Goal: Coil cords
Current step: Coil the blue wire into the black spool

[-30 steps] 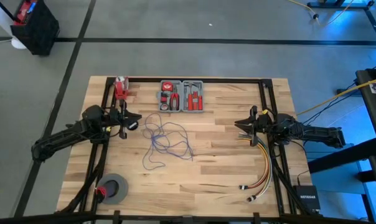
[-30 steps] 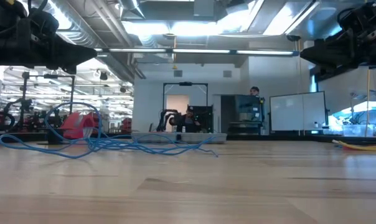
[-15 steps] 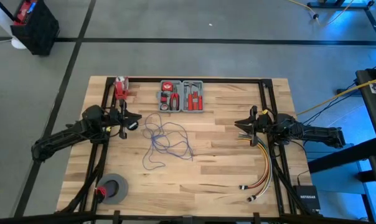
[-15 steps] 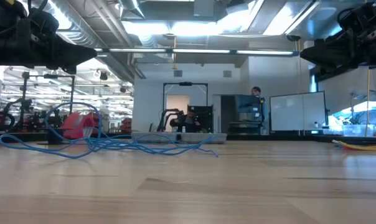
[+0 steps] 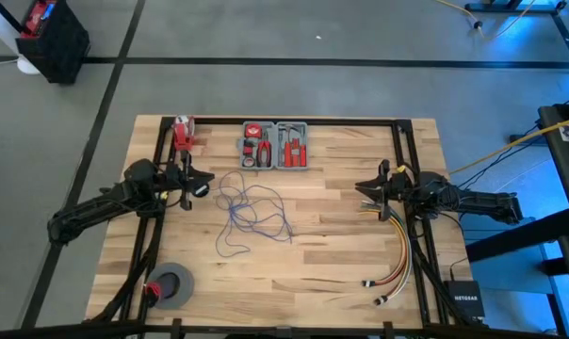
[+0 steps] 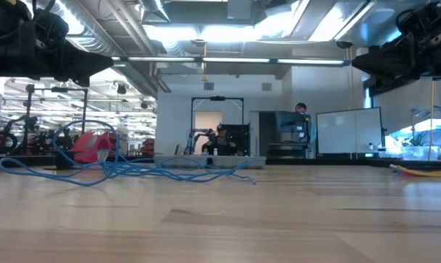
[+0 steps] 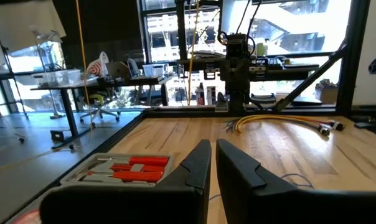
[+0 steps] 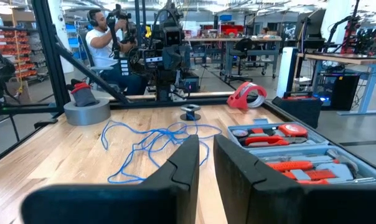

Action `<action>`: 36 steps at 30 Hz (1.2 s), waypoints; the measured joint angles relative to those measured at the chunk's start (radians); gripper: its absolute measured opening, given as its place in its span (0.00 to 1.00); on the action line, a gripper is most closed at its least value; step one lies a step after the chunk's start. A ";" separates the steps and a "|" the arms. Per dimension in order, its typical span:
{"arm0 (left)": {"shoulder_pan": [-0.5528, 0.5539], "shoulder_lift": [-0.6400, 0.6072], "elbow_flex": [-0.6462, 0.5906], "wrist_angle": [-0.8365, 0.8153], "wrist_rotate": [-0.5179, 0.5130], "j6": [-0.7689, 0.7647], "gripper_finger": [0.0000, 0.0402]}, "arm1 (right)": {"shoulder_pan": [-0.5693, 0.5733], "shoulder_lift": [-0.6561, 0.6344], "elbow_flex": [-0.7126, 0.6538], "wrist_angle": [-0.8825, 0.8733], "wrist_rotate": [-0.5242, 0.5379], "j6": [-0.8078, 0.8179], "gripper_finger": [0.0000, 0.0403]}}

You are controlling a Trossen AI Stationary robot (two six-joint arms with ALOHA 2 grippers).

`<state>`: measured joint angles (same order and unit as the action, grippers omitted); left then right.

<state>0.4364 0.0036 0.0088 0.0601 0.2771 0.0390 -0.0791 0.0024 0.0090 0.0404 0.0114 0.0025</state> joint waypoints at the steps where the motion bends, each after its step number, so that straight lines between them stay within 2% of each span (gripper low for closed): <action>1: -0.001 0.000 0.000 0.000 0.000 -0.030 0.05 | 0.000 0.000 0.000 0.007 0.001 0.000 0.13; 3: -0.002 0.000 0.000 0.003 0.000 -0.087 0.05 | 0.000 0.000 0.001 0.008 0.000 0.000 0.13; 12: -0.002 0.003 0.002 0.110 0.000 -0.102 0.05 | 0.000 0.000 0.001 0.031 0.006 0.080 0.13; 16: -0.005 0.041 0.071 -0.003 0.000 -0.108 0.03 | 0.000 0.000 0.001 0.071 0.006 0.083 0.13; 20: -0.020 0.139 0.179 -0.175 -0.013 -0.089 0.01 | 0.000 0.000 0.001 0.122 0.006 0.083 0.13; 26: -0.092 0.357 0.360 -0.267 -0.141 -0.165 0.00 | 0.000 0.000 0.006 0.119 -0.003 0.079 0.13; 29: -0.162 0.494 0.450 -0.269 -0.192 -0.149 0.00 | 0.000 0.000 0.008 0.115 -0.004 0.079 0.13; 32: -0.247 0.637 0.563 -0.336 -0.317 -0.117 0.00 | 0.000 0.000 0.010 0.118 -0.004 0.071 0.13; 36: -0.386 0.814 0.715 -0.506 -0.503 -0.138 0.00 | 0.000 0.000 0.011 0.114 -0.004 0.070 0.13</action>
<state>0.0509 0.8175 0.7242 -0.4458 -0.2260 -0.0990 -0.0788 0.0025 0.0202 0.1543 0.0074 0.0721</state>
